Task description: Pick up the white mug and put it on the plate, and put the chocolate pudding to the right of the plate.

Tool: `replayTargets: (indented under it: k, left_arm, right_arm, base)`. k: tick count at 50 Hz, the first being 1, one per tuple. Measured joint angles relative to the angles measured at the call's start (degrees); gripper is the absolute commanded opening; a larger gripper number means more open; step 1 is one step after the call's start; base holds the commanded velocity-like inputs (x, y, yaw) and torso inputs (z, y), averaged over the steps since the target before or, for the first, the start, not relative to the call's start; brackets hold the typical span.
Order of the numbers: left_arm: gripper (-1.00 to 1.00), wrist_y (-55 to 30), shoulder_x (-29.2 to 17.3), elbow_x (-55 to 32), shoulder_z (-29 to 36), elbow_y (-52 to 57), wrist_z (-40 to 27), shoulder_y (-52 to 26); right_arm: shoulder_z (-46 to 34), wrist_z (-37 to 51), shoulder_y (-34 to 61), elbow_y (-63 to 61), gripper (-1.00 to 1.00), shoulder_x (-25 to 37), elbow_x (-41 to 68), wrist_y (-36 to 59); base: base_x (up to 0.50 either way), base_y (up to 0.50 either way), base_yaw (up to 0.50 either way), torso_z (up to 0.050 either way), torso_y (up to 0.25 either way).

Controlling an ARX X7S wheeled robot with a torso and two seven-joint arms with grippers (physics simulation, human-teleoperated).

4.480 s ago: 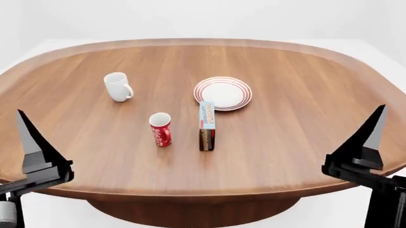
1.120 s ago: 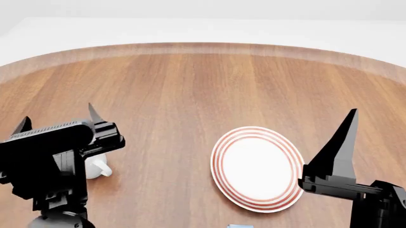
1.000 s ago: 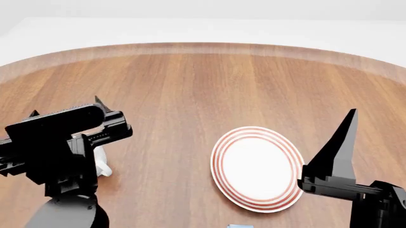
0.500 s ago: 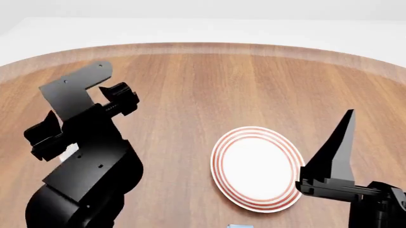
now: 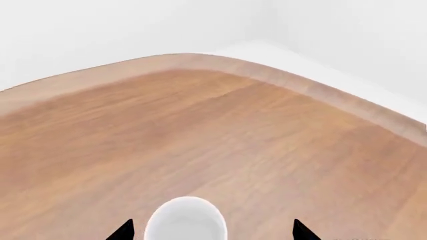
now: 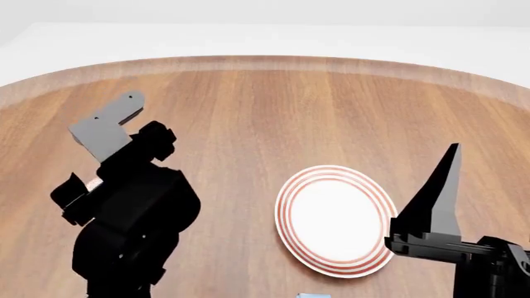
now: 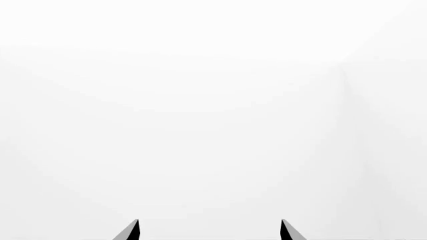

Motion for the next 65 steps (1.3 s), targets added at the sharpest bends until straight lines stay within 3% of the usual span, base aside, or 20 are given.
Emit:
replayTargets:
  k: [38, 65]
  left_arm:
    - [1.00, 11.89, -0.50, -1.90, 3.27, -14.12, -3.37, 4.86]
    - [1.00, 18.36, -1.10, -5.06, 6.40, -21.86, 1.09, 5.11]
  right_arm:
    - [-0.62, 0.65, -0.06, 0.45, 1.00, 0.92, 0.97, -0.24]
    - [-1.47, 0.92, -0.18, 1.11, 1.00, 1.42, 1.38, -0.58]
  base:
    - [0.00, 0.00, 0.00, 0.000, 0.000]
    - [0.00, 0.00, 0.00, 0.000, 0.000]
